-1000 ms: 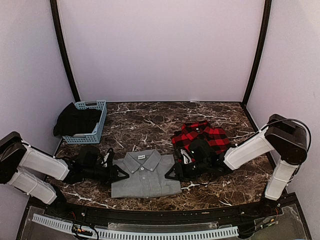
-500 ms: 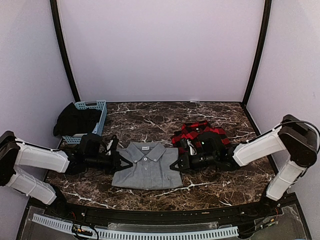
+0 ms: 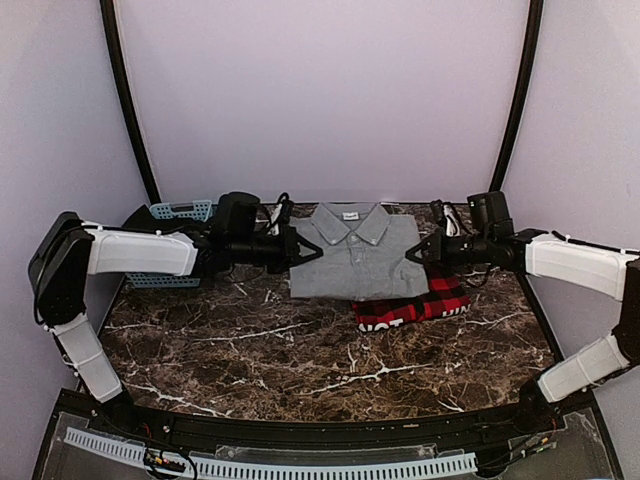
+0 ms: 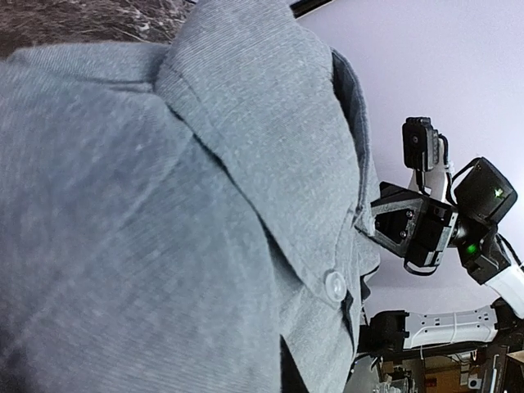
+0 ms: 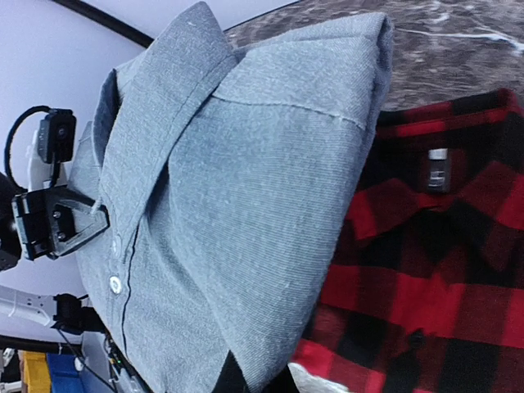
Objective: Fold and stack the long sleeve shirts
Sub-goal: Place the square-folded shirt on the square-folded shirt, then smooth out the square-folded shirt, then reset both arms
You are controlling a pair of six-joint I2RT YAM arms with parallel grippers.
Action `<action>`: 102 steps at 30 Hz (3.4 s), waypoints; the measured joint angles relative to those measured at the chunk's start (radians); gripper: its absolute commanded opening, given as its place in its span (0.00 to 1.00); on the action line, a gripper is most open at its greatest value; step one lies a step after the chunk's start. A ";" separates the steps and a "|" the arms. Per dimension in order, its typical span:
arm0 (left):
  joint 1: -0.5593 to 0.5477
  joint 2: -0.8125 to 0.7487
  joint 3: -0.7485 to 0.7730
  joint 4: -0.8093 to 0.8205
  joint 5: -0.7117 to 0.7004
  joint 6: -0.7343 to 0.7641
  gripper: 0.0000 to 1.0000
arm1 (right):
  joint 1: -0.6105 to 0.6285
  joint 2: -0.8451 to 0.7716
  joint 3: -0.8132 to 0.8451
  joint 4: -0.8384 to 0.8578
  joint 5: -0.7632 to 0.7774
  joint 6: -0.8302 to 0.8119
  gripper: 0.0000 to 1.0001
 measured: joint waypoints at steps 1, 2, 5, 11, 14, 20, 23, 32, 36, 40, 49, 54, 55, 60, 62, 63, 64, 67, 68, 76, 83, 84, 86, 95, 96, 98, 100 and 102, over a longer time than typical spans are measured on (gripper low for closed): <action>-0.006 0.043 0.039 0.005 0.003 0.004 0.00 | -0.034 0.001 0.007 -0.033 -0.003 -0.026 0.00; -0.020 0.099 0.090 0.003 0.010 0.007 0.00 | -0.077 0.004 0.014 -0.072 -0.015 -0.058 0.00; -0.061 0.244 0.230 0.008 0.019 0.018 0.00 | -0.200 0.026 0.030 -0.165 -0.047 -0.137 0.00; -0.103 0.460 0.412 0.005 0.017 0.043 0.00 | -0.323 0.132 0.082 -0.285 -0.051 -0.265 0.00; -0.111 0.548 0.466 0.007 0.026 0.051 0.00 | -0.352 0.160 0.079 -0.314 -0.047 -0.300 0.00; -0.131 0.649 0.510 0.036 0.035 0.055 0.01 | -0.381 0.210 0.077 -0.328 -0.033 -0.329 0.05; -0.135 0.663 0.517 0.049 0.036 0.055 0.11 | -0.383 0.222 0.077 -0.332 0.004 -0.339 0.18; -0.121 0.658 0.486 0.008 0.032 0.090 0.56 | -0.436 0.235 0.090 -0.330 0.239 -0.337 0.35; -0.121 0.607 0.439 -0.003 0.012 0.111 0.67 | -0.435 0.186 0.097 -0.341 0.286 -0.332 0.37; -0.121 0.541 0.363 -0.019 -0.011 0.136 0.76 | -0.428 0.077 0.097 -0.352 0.293 -0.323 0.39; -0.120 0.360 0.195 -0.020 -0.076 0.175 0.78 | -0.215 -0.085 0.012 -0.306 0.253 -0.280 0.26; -0.120 0.264 0.108 -0.023 -0.146 0.205 0.78 | -0.167 -0.053 -0.041 -0.289 0.246 -0.254 0.21; -0.120 0.248 0.093 -0.025 -0.163 0.213 0.79 | -0.166 -0.037 -0.049 -0.286 0.249 -0.248 0.21; -0.120 0.147 0.010 -0.077 -0.271 0.256 0.80 | -0.166 0.027 -0.097 -0.280 0.292 -0.236 0.22; -0.120 0.103 -0.012 -0.110 -0.320 0.273 0.81 | -0.166 0.041 -0.116 -0.281 0.320 -0.231 0.24; -0.120 0.085 -0.019 -0.122 -0.341 0.280 0.81 | -0.166 0.047 -0.121 -0.281 0.333 -0.227 0.26; -0.120 0.064 -0.024 -0.137 -0.363 0.289 0.83 | -0.166 0.049 -0.125 -0.282 0.348 -0.225 0.28; -0.120 0.013 -0.031 -0.184 -0.447 0.309 0.88 | -0.165 0.041 -0.126 -0.282 0.378 -0.220 0.35; -0.120 -0.002 -0.034 -0.196 -0.468 0.312 0.90 | -0.165 0.032 -0.126 -0.284 0.387 -0.218 0.37; -0.114 -0.160 -0.122 -0.325 -0.676 0.332 0.99 | -0.165 -0.105 -0.068 -0.328 0.471 -0.218 0.58; -0.053 -0.403 -0.212 -0.393 -0.810 0.373 0.99 | -0.176 -0.204 -0.012 -0.325 0.586 -0.240 0.90; -0.043 -0.449 -0.232 -0.390 -0.837 0.383 0.99 | -0.181 -0.220 -0.009 -0.324 0.602 -0.246 0.91; -0.023 -0.540 -0.280 -0.372 -0.894 0.410 0.99 | -0.189 -0.250 0.000 -0.325 0.628 -0.255 0.93; 0.002 -0.762 -0.346 -0.284 -1.014 0.573 0.99 | -0.195 -0.367 0.015 -0.276 0.634 -0.297 0.99; 0.002 -0.768 -0.346 -0.281 -1.012 0.588 0.99 | -0.195 -0.389 0.006 -0.259 0.629 -0.301 0.99; 0.002 -0.780 -0.346 -0.276 -1.002 0.616 0.99 | -0.195 -0.433 -0.016 -0.230 0.616 -0.307 0.99; 0.002 -0.792 -0.346 -0.265 -0.983 0.637 0.99 | -0.195 -0.465 -0.034 -0.210 0.610 -0.312 0.99; 0.002 -0.807 -0.346 -0.255 -0.970 0.651 0.99 | -0.195 -0.487 -0.053 -0.192 0.603 -0.318 0.99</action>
